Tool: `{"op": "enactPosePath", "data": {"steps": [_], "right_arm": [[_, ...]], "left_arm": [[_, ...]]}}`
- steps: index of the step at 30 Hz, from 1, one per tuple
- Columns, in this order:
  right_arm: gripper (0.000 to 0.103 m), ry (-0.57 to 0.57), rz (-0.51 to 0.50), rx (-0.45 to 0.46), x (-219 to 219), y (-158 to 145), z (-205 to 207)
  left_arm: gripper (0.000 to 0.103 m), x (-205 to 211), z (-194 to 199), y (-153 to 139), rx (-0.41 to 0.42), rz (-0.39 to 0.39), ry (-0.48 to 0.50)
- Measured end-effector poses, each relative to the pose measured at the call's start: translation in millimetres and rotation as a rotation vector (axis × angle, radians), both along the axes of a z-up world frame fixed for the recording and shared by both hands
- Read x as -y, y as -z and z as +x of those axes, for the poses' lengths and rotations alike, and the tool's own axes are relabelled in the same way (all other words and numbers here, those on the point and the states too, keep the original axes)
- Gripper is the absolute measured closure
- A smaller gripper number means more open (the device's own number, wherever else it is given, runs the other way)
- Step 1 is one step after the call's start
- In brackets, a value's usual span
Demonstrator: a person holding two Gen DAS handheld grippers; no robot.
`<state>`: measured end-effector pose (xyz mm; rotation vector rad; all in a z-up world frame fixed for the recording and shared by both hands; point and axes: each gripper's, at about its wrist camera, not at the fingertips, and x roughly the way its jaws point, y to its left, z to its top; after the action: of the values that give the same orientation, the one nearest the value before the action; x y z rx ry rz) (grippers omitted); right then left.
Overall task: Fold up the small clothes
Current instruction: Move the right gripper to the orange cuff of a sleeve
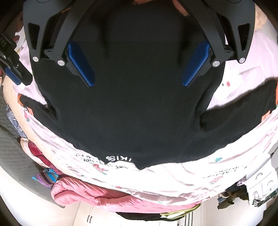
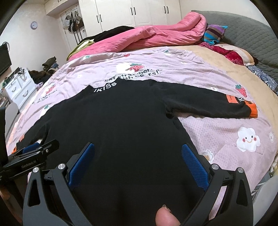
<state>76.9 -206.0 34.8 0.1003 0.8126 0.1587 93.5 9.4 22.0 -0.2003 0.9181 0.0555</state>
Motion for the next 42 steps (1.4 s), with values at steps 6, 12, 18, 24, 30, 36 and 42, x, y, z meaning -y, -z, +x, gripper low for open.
{"op": "enactPosePath", "data": {"steps": [6,12,18,24,30,36,42], "right_arm": [[0.004,0.022,0.015,0.009,2.9,-7.4,16.7],[0.004,0.049,0.031,0.024,9.1,-15.2,36.3],[0.004,0.084,0.036,0.039,18.3,-21.3,58.7],[0.004,0.132,0.052,0.054,27.1,-30.0,84.8],[0.004,0.201,0.080,0.074,44.7,-39.8,111.1],[0.004,0.313,0.090,0.075,75.9,-41.3,136.6],[0.004,0.424,0.089,0.055,113.0,-27.7,153.0]], "left_arm": [[0.009,6.2,20.0,-9.1,0.011,0.004,0.016],[0.009,11.5,40.4,-11.7,0.006,0.002,0.029],[0.009,14.9,58.6,-10.9,-0.008,0.003,0.049],[0.009,20.0,81.9,-14.4,-0.010,0.009,0.069],[0.009,24.8,104.0,-15.7,-0.011,0.008,0.090],[0.009,27.5,123.6,-17.0,-0.002,0.013,0.101],[0.009,33.6,141.8,-13.0,0.004,0.013,0.128]]}}
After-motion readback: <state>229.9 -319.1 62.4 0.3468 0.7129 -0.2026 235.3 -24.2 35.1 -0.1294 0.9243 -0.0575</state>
